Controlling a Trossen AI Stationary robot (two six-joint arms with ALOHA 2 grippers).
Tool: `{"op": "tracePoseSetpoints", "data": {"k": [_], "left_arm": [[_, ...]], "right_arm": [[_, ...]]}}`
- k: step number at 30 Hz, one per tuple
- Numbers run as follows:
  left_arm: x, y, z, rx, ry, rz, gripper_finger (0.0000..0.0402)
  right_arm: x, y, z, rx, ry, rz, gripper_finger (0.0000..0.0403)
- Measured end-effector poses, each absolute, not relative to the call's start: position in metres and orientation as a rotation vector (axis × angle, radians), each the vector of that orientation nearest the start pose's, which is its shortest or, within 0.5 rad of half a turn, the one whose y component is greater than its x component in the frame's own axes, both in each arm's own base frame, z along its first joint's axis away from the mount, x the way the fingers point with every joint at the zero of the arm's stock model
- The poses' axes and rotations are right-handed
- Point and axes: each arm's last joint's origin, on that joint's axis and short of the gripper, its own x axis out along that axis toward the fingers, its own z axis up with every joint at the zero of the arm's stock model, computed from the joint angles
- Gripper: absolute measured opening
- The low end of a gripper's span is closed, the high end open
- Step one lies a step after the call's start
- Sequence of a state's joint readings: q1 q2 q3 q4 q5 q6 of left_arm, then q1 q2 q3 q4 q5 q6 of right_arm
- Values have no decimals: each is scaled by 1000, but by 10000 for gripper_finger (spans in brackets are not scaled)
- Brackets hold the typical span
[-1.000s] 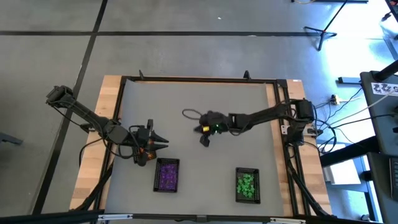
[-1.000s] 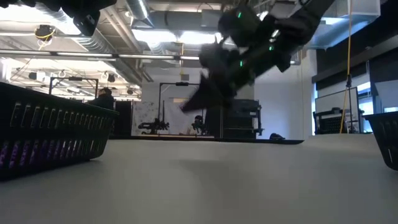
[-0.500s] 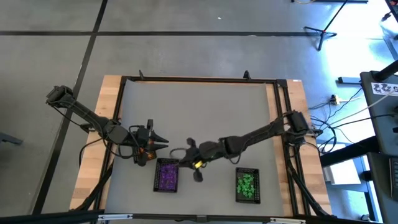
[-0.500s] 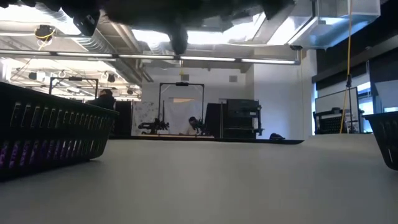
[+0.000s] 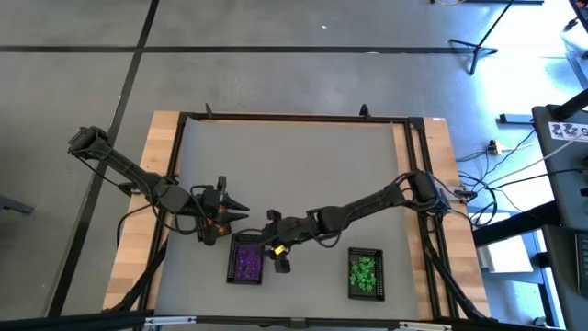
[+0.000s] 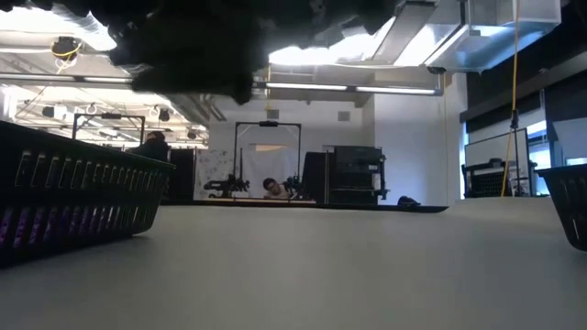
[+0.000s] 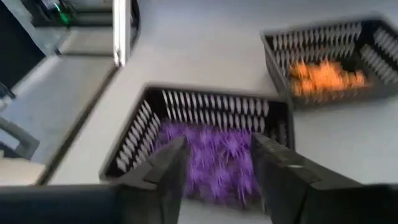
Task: Sort Halloween decoration
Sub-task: Return to Home Position
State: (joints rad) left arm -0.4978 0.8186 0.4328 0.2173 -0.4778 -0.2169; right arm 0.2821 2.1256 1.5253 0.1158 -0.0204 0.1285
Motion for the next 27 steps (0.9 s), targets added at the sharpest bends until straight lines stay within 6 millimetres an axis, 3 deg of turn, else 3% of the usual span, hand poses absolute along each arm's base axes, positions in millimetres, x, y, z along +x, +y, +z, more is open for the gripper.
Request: {"op": "tracePoseSetpoints", "data": {"k": [2,5,8,11,19,23,27], "left_arm": [[166,-75,244,-138,150,-4,75],[166,-75,244,-138,150,-4,75],[166,-75,244,-137,150,-4,75],[166,-75,244,-137,150,-4,75],[166,-75,244,-137,150,-4,75],[166,-75,244,-137,150,-4,75],[166,-75,244,-137,150,-4,75]], "right_arm": [[457,132,199,81,546,252,191],[446,129,222,90,557,247,200],[429,127,242,72,520,245,191],[404,118,248,60,497,185,169],[298,79,226,121,234,121,115],[242,55,224,144,74,51,103],[201,34,230,181,-31,-100,99]]}}
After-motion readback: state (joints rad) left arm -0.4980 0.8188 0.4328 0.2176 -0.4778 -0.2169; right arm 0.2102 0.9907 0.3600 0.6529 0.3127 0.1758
